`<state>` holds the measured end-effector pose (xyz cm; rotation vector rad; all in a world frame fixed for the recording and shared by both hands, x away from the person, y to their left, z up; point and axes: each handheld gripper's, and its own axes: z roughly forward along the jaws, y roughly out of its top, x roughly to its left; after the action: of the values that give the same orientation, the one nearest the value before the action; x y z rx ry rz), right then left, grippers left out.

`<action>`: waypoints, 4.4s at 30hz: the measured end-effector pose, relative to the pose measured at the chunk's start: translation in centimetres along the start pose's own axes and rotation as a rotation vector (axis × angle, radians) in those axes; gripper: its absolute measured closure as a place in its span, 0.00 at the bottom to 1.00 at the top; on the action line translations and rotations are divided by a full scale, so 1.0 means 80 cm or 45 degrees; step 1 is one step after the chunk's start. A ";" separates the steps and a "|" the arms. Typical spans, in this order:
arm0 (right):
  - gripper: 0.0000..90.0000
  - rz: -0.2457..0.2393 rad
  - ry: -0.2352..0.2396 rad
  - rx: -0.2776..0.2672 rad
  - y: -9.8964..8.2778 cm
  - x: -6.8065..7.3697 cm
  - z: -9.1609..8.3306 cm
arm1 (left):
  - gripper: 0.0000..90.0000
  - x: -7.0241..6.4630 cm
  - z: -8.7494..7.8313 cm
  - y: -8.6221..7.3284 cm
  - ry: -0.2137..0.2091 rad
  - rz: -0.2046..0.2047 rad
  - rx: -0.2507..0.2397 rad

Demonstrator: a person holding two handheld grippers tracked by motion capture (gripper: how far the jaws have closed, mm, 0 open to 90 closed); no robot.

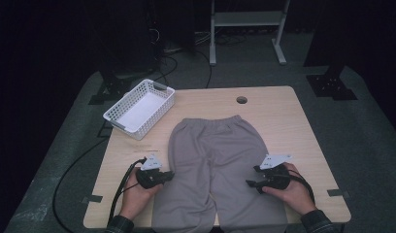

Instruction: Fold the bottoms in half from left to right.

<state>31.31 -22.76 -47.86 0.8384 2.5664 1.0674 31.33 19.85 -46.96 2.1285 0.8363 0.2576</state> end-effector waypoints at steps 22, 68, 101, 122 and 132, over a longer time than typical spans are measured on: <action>0.38 0.006 -0.004 -0.005 -0.001 0.001 0.000 | 0.96 -0.025 0.002 0.051 -0.230 0.010 -0.237; 0.38 0.014 -0.007 -0.016 -0.003 0.002 0.000 | 0.96 -0.091 0.143 0.093 -0.400 0.167 0.049; 0.48 0.015 0.042 -0.142 0.068 0.000 0.016 | 0.97 -0.056 0.090 0.059 -0.432 0.172 0.135; 0.57 0.039 0.120 -0.215 0.150 -0.026 0.060 | 0.97 -0.058 0.090 0.058 -0.440 0.168 0.135; 0.59 0.005 0.166 -0.228 0.201 -0.017 0.100 | 0.97 -0.062 0.089 0.059 -0.413 0.208 0.144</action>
<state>42.44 -9.83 -42.11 0.7517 2.5240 1.3721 32.98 10.15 -47.50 2.2672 0.4990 -0.0541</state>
